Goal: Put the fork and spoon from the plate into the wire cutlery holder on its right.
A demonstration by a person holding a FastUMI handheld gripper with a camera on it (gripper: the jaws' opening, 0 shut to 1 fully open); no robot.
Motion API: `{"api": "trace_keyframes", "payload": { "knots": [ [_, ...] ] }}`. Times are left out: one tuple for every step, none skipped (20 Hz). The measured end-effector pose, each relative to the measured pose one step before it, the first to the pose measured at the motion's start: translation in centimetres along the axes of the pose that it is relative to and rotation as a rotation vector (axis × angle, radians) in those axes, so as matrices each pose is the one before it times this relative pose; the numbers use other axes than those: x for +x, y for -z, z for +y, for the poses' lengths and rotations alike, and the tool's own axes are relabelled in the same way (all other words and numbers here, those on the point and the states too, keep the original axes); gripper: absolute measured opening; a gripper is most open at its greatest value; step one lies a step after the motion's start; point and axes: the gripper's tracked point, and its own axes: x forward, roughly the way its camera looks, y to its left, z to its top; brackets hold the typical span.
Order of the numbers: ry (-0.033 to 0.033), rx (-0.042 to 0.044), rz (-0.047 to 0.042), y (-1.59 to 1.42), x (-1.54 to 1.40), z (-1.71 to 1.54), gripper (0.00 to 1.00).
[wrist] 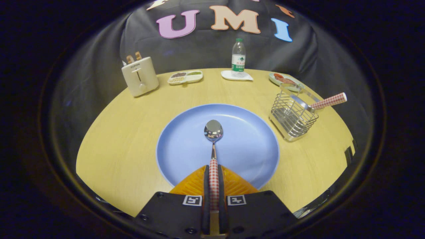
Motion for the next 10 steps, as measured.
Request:
{"api": "trace_keyframes", "payload": {
  "knots": [
    [-0.00884,0.00564,0.00578,-0.017,-0.009,0.069,0.13],
    [-0.00699,0.00338,0.00511,-0.086,-0.072,0.010,0.13],
    [-0.00087,-0.00172,0.00455,-0.057,-0.034,-0.061,0.13],
    [0.00188,-0.00531,0.00212,-0.267,-0.156,-0.179,0.13],
    [-0.00001,-0.00529,-0.00392,-0.423,-0.278,-0.096,0.13],
    [0.00037,-0.00588,-0.00633,-0.594,-0.242,-0.187,0.13],
    [-0.00055,-0.00700,-0.00673,-0.554,-0.321,-0.261,0.13],
    [-0.00603,-0.00844,-0.00913,-0.741,-0.494,-0.132,0.13],
    [-0.00406,-0.01044,-0.00435,-0.673,-0.422,-0.290,0.13],
    [-0.00442,-0.01139,-0.00178,-0.759,-0.595,-0.492,0.13]
  ]
}}
